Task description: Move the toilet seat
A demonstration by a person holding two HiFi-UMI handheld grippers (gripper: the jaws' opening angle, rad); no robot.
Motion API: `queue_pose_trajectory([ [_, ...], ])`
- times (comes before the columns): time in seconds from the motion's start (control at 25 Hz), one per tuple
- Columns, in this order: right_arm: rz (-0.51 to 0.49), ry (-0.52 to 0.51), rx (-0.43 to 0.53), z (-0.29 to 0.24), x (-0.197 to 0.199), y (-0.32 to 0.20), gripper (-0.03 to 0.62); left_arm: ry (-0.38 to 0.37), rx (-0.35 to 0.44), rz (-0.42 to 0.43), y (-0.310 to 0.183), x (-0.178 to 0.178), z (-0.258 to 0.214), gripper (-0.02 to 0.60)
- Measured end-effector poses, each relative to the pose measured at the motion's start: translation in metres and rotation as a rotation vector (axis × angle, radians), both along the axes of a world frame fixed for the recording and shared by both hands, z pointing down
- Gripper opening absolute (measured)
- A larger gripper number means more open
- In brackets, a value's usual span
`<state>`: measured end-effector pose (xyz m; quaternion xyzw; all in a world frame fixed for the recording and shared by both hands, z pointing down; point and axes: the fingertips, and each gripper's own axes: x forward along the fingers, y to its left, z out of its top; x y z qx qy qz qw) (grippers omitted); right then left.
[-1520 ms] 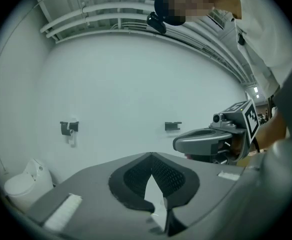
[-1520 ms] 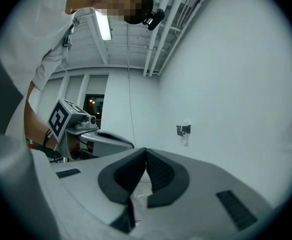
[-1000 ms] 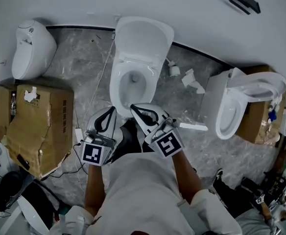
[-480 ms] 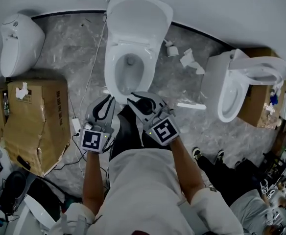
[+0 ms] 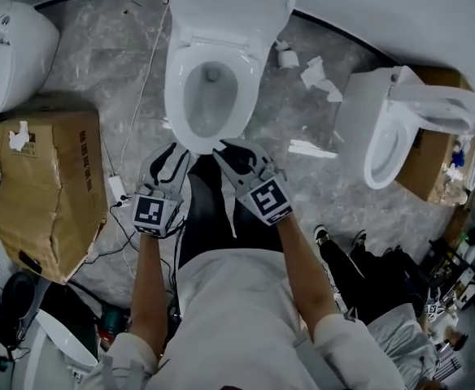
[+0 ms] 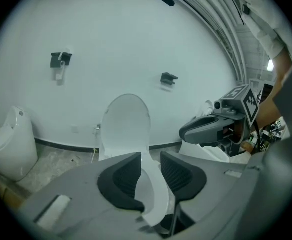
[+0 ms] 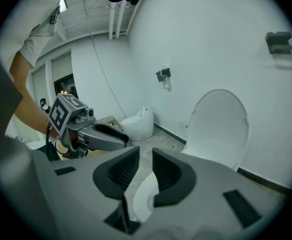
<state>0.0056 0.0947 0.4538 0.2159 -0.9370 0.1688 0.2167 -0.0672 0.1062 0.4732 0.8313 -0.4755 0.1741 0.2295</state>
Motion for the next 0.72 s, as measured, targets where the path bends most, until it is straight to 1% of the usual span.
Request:
queue_pose_trajectory([
  [0.08, 0.007, 0.012, -0.032, 0.021, 0.002, 0.005, 0.084, 0.005, -0.028, -0.007, 0.006, -0.003, 0.021, 0.134],
  [0.12, 0.009, 0.017, -0.048, 0.031, 0.004, 0.007, 0.132, 0.006, -0.041, -0.010, 0.009, -0.005, 0.032, 0.144],
  [0.16, 0.012, 0.023, -0.064, 0.042, 0.005, 0.009, 0.143, 0.003, -0.055, -0.012, 0.012, -0.006, 0.043, 0.144],
  [0.28, 0.042, 0.041, -0.099, 0.074, 0.013, 0.013, 0.143, -0.006, -0.091, -0.014, 0.019, -0.008, 0.076, 0.152],
  [0.44, 0.096, 0.055, -0.145, 0.119, 0.024, 0.016, 0.144, 0.000, -0.140, -0.016, 0.029, -0.008, 0.119, 0.169],
  [0.56, 0.118, 0.071, -0.188, 0.151, 0.028, 0.029, 0.144, 0.008, -0.176, -0.017, 0.039, -0.008, 0.145, 0.184],
  [0.6, 0.123, 0.077, -0.204, 0.161, 0.030, 0.032, 0.158, 0.012, -0.186, -0.022, 0.043, -0.009, 0.154, 0.194],
  [0.64, 0.130, 0.083, -0.219, 0.172, 0.031, 0.035, 0.198, 0.013, -0.195, -0.027, 0.045, -0.010, 0.162, 0.201],
  [0.72, 0.150, 0.096, -0.239, 0.192, 0.034, 0.037, 0.199, 0.007, -0.211, -0.034, 0.047, -0.014, 0.181, 0.201],
])
